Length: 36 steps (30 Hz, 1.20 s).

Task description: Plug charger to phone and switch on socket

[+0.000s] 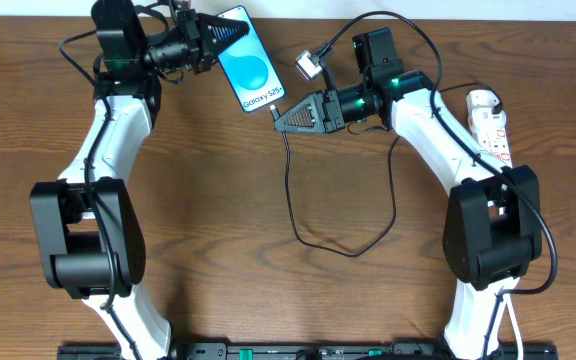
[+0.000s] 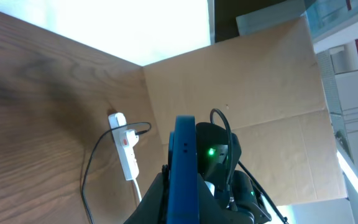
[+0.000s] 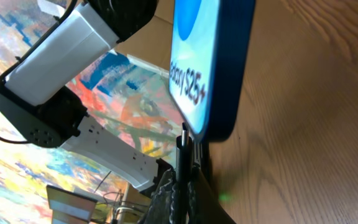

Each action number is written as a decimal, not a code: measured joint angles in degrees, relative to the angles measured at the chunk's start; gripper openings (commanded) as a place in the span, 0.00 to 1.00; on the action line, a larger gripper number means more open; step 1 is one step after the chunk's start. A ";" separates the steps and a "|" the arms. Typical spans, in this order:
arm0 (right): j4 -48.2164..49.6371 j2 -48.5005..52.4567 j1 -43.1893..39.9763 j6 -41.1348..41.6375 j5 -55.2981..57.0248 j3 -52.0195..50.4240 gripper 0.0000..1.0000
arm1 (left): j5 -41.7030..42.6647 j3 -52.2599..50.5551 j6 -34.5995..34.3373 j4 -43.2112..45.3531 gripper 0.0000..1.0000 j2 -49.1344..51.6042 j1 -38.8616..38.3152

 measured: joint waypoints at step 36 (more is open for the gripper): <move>0.04 0.00 0.00 0.09 0.20 -0.04 0.01 | -1.25 0.00 0.07 0.02 0.07 0.00 -1.18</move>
